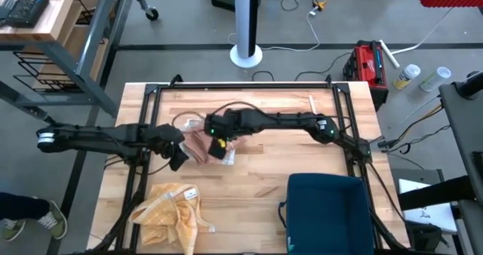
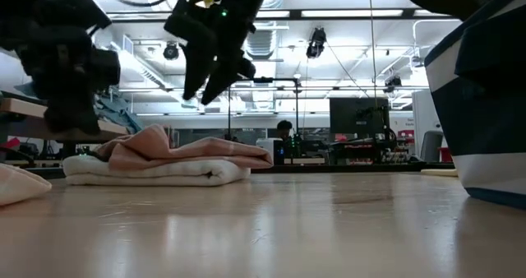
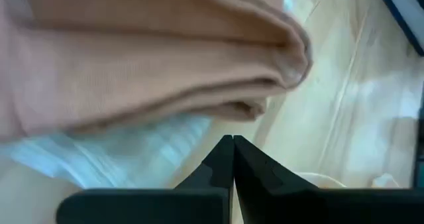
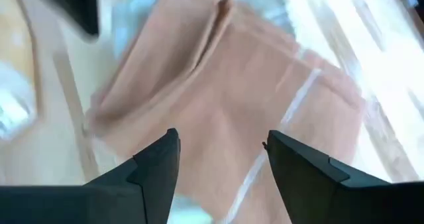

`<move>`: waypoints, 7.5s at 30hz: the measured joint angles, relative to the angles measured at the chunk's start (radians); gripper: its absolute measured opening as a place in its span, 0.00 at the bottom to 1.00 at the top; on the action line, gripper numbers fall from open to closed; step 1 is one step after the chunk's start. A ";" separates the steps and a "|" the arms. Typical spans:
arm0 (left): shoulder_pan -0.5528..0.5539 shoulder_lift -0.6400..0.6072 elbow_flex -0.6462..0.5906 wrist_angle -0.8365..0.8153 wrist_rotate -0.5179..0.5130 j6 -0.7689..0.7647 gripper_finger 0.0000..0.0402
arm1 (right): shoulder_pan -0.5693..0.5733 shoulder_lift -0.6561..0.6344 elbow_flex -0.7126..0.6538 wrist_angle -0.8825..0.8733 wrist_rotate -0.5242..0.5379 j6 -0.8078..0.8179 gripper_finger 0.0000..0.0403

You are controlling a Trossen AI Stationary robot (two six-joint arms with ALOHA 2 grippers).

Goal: Fold towel
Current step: Fold the brown towel

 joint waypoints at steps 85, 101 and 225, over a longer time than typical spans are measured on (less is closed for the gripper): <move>-0.126 -0.097 0.004 -0.025 -0.272 -0.614 0.16 | -0.003 -0.020 -0.376 0.587 -0.006 -0.099 0.00; -0.129 0.134 -0.002 0.012 -0.272 -0.835 0.54 | -0.003 -0.029 -0.381 0.525 -0.010 -0.126 0.00; -0.104 0.118 0.256 -0.375 -0.632 -0.502 0.55 | -0.053 -0.118 -0.535 0.558 -0.064 -0.071 0.00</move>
